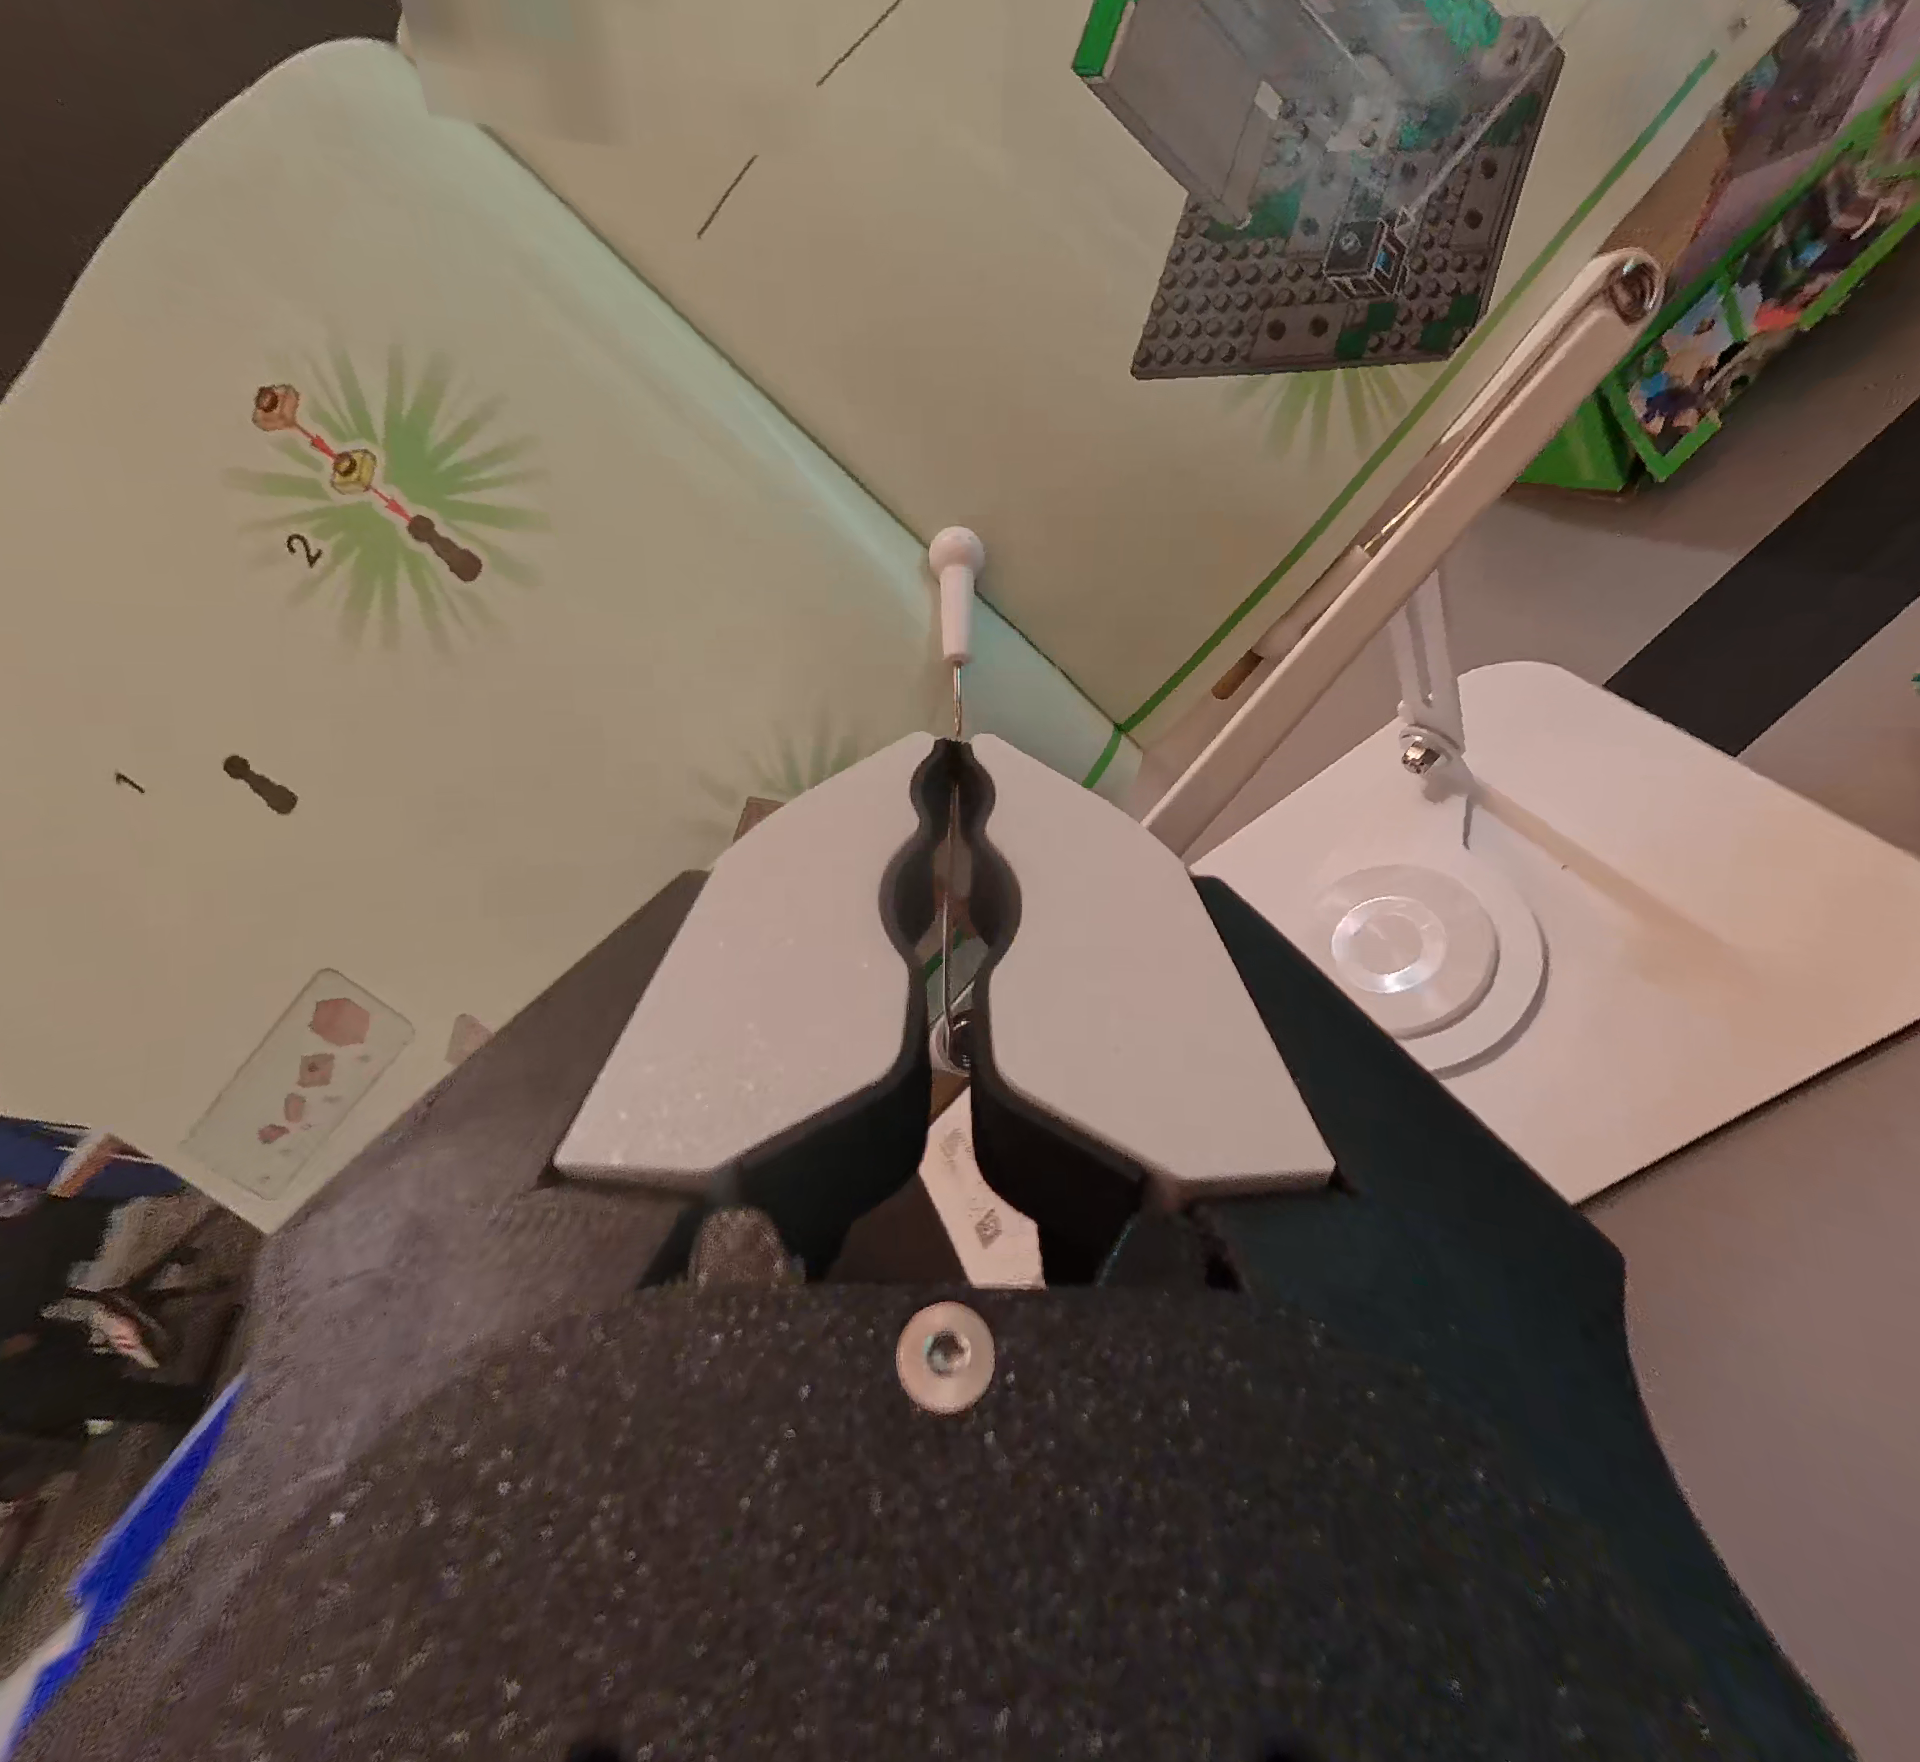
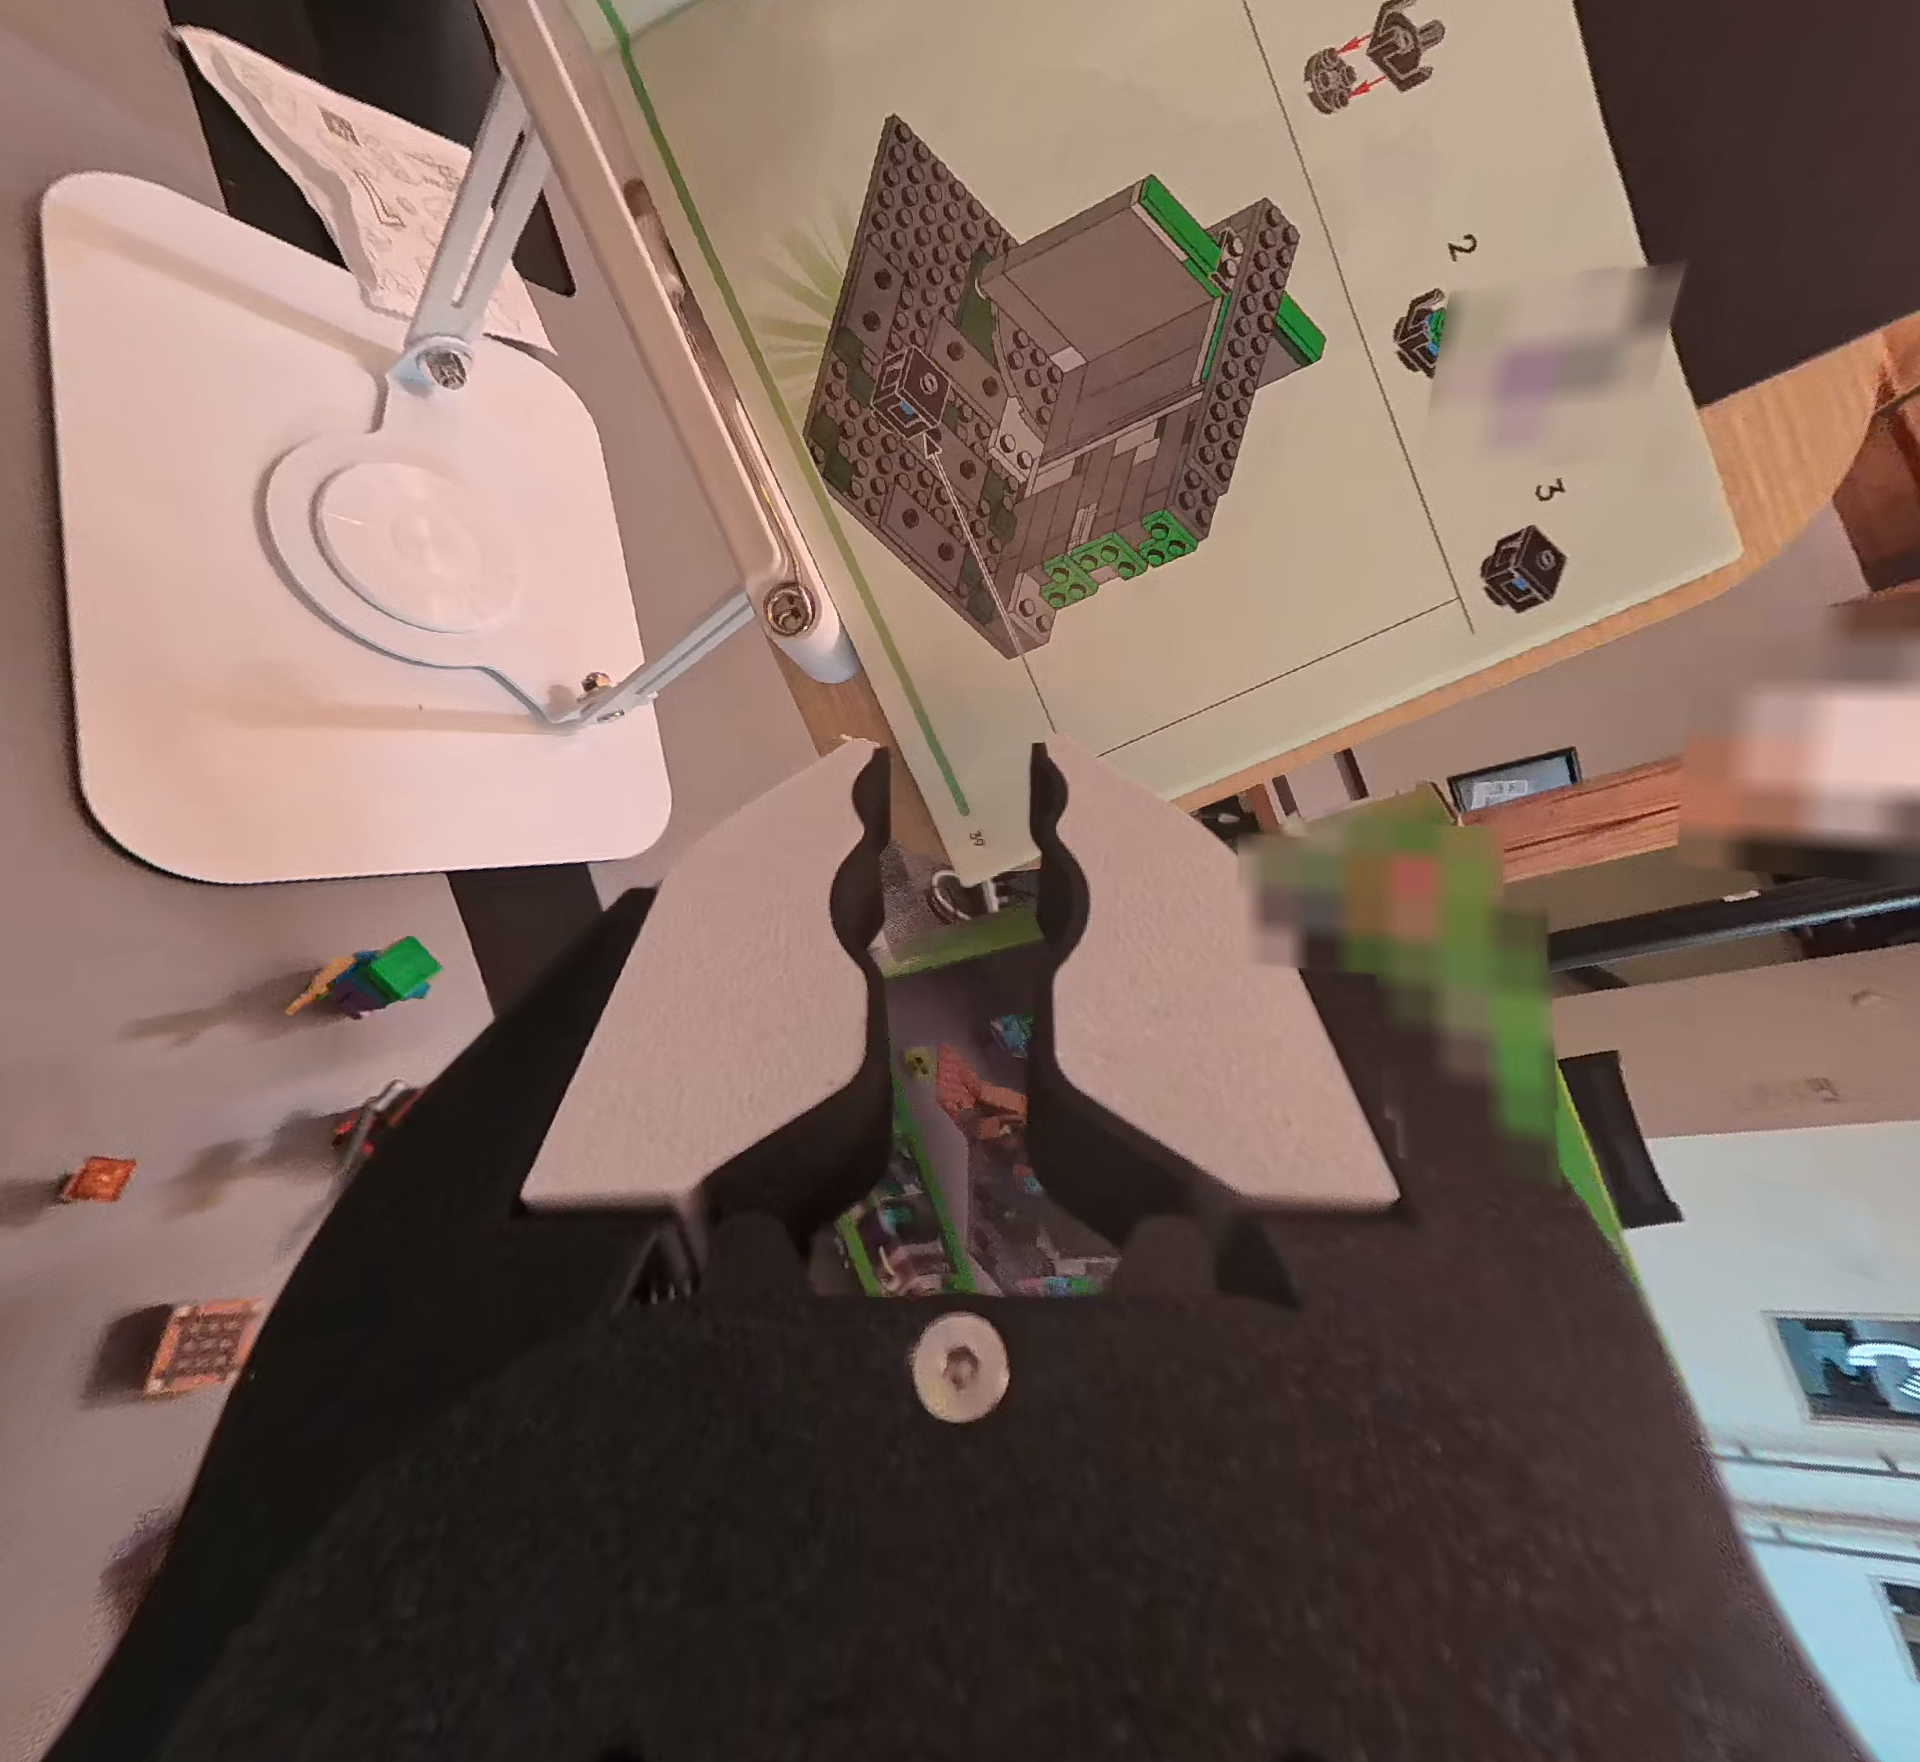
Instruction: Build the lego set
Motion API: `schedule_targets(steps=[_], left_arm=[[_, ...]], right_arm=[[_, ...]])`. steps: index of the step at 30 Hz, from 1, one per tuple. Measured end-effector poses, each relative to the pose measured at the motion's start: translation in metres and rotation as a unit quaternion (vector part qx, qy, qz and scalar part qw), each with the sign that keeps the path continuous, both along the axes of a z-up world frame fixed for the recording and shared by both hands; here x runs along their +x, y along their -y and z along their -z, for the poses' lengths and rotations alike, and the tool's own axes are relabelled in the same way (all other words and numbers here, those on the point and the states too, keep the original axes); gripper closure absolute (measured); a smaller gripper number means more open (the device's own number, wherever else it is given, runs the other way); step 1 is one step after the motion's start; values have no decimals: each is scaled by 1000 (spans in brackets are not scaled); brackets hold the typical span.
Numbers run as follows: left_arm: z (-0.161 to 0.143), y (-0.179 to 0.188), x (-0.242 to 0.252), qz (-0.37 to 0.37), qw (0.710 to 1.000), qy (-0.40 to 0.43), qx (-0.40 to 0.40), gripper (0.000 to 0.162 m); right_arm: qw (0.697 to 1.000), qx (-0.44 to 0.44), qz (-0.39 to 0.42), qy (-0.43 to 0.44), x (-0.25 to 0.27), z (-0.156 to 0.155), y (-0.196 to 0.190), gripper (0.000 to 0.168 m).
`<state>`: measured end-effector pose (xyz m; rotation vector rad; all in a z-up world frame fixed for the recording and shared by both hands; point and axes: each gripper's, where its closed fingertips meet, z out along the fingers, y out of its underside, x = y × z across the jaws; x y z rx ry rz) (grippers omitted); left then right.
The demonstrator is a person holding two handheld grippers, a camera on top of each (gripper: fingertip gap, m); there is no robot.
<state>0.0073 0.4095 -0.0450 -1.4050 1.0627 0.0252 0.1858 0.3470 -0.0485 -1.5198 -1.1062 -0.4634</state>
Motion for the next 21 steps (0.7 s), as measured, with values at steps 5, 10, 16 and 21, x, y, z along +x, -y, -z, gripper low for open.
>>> schedule_targets(steps=[5,10,16,21], left_arm=[[-7,-1,-7,4,993,105,-59,161],[-14,-4,-24,13,959,243,-144,162],[-11,-12,-56,-1,911,359,-201,160],[0,-12,-73,-15,894,393,-217,158]], right_arm=[[999,-10,6,43,5,3,-12,146],[997,-30,13,74,9,19,-20,147],[996,-16,1,87,1,12,-17,147],[994,-13,-3,108,0,10,-20,147]])
